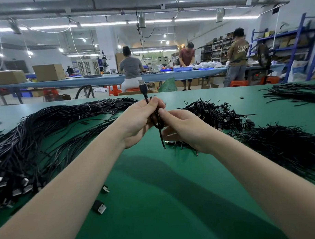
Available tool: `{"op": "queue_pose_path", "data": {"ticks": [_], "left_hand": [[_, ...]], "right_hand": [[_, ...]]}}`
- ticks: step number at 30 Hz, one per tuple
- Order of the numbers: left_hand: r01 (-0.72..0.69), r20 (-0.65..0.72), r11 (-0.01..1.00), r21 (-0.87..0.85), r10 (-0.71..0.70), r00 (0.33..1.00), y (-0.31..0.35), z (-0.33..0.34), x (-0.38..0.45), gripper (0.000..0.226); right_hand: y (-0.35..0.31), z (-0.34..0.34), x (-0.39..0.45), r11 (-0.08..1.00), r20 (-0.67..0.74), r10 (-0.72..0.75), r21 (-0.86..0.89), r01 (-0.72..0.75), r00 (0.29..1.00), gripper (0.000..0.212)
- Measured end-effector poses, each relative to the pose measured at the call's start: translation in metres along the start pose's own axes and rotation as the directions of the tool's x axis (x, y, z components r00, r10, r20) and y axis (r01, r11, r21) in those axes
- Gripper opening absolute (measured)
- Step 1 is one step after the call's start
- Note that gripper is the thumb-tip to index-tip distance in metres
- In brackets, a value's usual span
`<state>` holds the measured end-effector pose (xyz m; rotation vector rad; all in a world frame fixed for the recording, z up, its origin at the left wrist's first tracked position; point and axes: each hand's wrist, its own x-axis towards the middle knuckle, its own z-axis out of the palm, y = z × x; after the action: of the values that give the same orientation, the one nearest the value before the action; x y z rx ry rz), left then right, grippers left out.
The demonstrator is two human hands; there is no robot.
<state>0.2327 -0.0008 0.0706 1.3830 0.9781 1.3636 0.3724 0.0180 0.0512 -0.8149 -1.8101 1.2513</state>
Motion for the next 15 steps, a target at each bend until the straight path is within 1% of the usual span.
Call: {"op": "queue_pose_path", "data": {"ticks": [2,5,7,10,12,15], "left_hand": [[-0.009,-0.01,0.999,0.035,0.01,1.0,-0.002,0.001,0.0,0.027],[-0.026,-0.04,0.994,0.103,0.03,0.999,-0.004,0.002,0.001,0.028],[-0.035,-0.023,0.991,0.133,0.038,0.999,-0.005,0.001,0.002,0.029],[-0.008,0.029,0.989,0.147,0.004,1.0,-0.005,0.0,0.0,0.028],[-0.004,0.041,0.985,0.175,-0.003,0.999,-0.006,0.002,-0.001,0.028],[-0.037,0.024,0.974,0.225,0.032,0.999,-0.012,0.007,-0.001,0.029]], "right_hand": [[-0.002,0.004,-0.002,0.987,0.011,-0.061,-0.15,0.062,0.998,0.039],[-0.005,0.007,-0.004,0.97,0.047,-0.086,-0.222,0.095,0.995,0.042],[-0.008,0.006,-0.005,0.95,0.069,-0.09,-0.293,0.106,0.994,0.044],[-0.008,0.006,-0.004,0.885,0.083,-0.108,-0.446,0.134,0.991,0.043],[-0.005,0.008,-0.004,0.873,0.072,-0.124,-0.467,0.143,0.99,0.038],[0.0,0.011,-0.001,0.905,0.072,-0.125,-0.4,0.143,0.99,0.02]]}}
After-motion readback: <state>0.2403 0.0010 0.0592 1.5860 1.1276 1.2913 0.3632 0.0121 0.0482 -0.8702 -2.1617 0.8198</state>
